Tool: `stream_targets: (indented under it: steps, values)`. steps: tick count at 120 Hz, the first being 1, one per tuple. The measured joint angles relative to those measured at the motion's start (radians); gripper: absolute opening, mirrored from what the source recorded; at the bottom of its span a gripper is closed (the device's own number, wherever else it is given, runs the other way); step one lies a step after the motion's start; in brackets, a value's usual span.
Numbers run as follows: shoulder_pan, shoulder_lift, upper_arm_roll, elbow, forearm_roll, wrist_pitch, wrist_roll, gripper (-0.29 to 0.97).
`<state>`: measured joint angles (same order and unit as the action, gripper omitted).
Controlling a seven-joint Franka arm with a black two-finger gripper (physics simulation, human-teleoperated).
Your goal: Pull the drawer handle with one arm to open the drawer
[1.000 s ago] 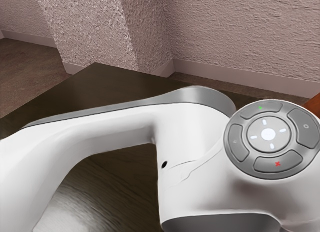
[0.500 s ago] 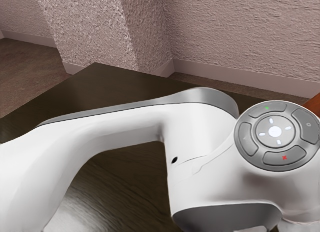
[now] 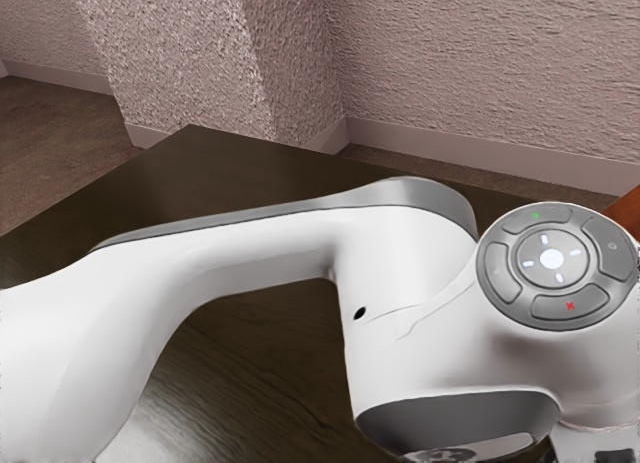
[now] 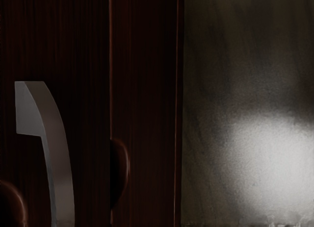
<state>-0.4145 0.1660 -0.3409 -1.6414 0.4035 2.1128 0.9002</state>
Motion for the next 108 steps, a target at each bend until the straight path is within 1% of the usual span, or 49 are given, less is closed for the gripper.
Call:
stream_targets:
  steps: [56, 80, 96, 108]
  values:
    - [0.002, 0.031, 0.006, -0.001, 0.006, 0.007, 0.0, 0.68]
    - [0.01, 0.024, 0.004, -0.031, 0.012, 0.014, 0.0, 0.69]
    - [0.007, 0.002, 0.004, -0.053, 0.011, 0.015, 0.0, 0.64]
    - [0.009, -0.005, 0.004, -0.059, 0.011, 0.016, 0.0, 0.63]
